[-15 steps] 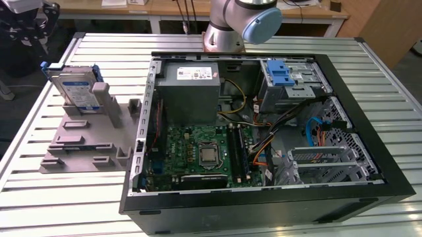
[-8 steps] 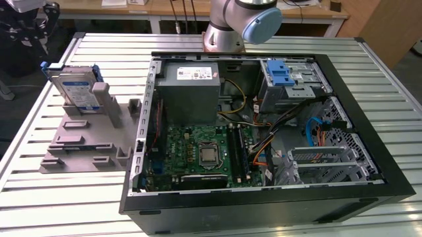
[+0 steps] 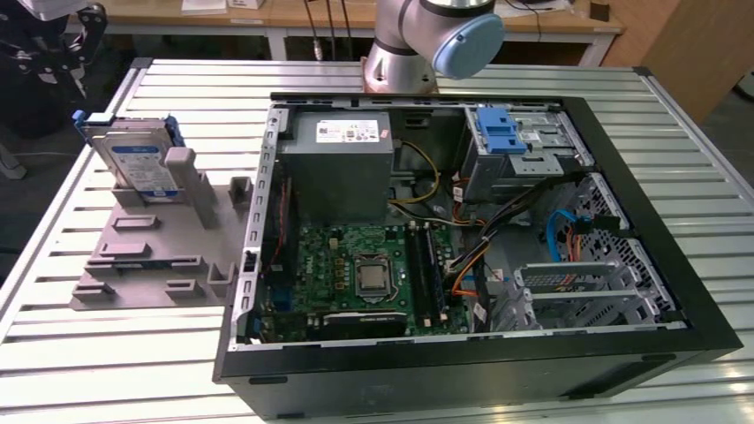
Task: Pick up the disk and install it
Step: 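Pick up the disk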
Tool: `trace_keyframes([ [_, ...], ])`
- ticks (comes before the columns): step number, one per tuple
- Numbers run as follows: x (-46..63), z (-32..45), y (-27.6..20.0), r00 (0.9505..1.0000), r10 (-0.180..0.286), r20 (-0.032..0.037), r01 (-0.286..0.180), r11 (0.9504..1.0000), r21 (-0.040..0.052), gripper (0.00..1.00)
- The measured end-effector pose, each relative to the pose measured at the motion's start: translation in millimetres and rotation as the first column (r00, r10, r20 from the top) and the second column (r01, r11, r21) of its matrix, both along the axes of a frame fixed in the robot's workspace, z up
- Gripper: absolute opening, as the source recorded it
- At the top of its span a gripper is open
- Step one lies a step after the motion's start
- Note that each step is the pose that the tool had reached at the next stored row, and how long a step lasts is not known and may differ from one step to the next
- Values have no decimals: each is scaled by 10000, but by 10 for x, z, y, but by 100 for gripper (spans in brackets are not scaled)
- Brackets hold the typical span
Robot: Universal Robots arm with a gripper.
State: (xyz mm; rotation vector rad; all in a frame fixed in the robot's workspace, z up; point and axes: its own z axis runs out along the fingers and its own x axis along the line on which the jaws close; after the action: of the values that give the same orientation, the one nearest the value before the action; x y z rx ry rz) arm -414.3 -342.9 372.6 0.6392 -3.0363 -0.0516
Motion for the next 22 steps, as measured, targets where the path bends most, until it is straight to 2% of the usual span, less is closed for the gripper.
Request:
trace_keyframes([
  [6, 0, -2, 0, 9989, 462, 1, -462, 9989, 0, 11],
  [11, 0, -5, 0, 9960, 895, 1, -895, 9960, 0, 11],
  [17, 0, -8, 0, 9900, 1409, 0, -1409, 9900, 0, 11],
  [22, 0, -11, 0, 9828, 1848, 1, -1848, 9828, 0, 11],
])
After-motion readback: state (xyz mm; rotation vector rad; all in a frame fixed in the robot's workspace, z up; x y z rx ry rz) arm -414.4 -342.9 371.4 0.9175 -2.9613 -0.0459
